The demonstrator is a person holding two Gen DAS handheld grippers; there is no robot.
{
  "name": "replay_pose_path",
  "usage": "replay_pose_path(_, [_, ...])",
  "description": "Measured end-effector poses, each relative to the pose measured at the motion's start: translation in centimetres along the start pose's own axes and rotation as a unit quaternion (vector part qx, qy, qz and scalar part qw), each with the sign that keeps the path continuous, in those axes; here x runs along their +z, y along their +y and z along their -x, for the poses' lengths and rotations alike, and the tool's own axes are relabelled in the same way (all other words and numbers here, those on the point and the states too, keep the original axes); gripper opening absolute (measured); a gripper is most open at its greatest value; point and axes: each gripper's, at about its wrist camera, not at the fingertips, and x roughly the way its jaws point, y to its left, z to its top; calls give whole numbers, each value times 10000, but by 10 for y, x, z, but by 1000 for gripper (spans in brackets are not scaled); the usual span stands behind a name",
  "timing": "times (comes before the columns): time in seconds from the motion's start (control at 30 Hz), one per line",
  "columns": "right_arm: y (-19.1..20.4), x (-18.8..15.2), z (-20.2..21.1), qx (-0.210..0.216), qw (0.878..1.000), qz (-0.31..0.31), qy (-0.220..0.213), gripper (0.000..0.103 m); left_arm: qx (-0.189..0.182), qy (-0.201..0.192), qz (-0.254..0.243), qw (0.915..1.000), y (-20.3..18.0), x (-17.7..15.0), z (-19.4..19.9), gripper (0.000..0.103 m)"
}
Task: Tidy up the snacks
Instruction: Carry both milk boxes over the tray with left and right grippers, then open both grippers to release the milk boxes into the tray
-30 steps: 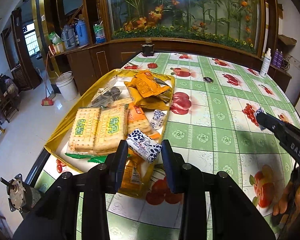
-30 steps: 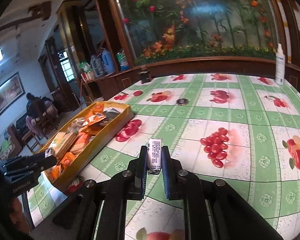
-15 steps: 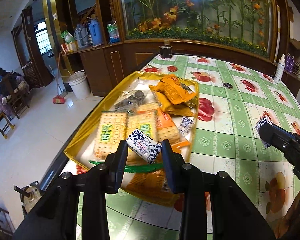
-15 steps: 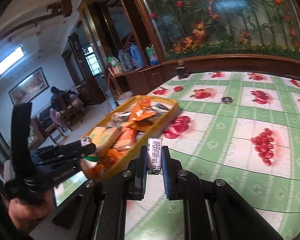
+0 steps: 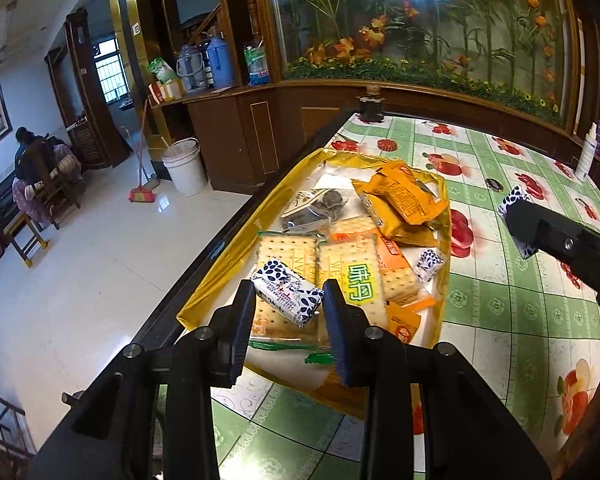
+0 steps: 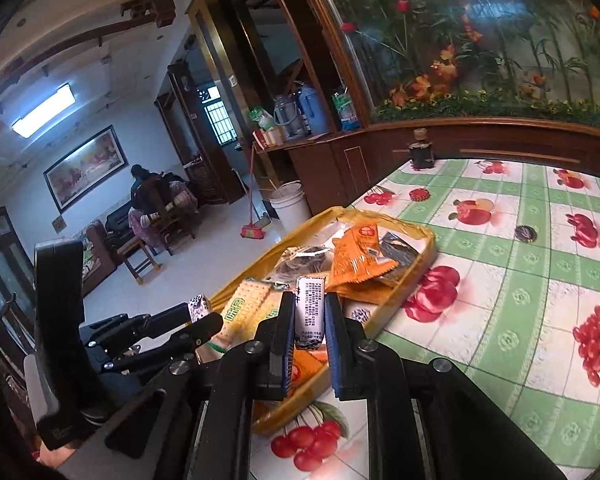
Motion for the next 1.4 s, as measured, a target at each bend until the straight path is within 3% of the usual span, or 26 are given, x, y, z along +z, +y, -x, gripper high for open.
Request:
replay_pose_path(0.47, [-11, 32, -52, 90, 9996, -180, 194, 17, 337, 147, -56, 9993, 9, 23, -37, 32])
replay_pose_path(0.8, [-14, 31, -78, 79, 9985, -175, 505, 17, 344, 536, -201, 9978, 4, 24, -71, 33])
replay_pose_path(0.97, [-20, 27, -85, 32, 9977, -216, 645, 17, 372, 516, -324, 9974, -5, 27, -75, 34])
replay_pose_path(1.0, [-20, 25, -86, 27, 9975, -224, 671, 17, 403, 509, -347, 9973, -6, 27, -75, 37])
replay_pose_path(1.03, [-21, 24, -88, 26, 9973, -238, 699, 17, 430, 509, -359, 9971, -7, 28, -76, 51])
replay_pose_path(1.07, [-22, 22, -89, 26, 9970, -255, 725, 17, 460, 510, -377, 9969, -8, 28, -76, 74])
replay_pose_path(1.13, [-23, 20, -90, 16, 9967, -270, 759, 17, 648, 434, -443, 9960, -10, 28, -75, 85])
replay_pose_path(1.3, [-21, 16, -88, 12, 9963, -275, 819, 18, 719, 358, -539, 9953, -11, 25, -69, 85])
replay_pose_path(1.4, [-19, 14, -82, -4, 9963, -291, 807, 27, 641, 218, -547, 9962, -11, 25, -56, 85])
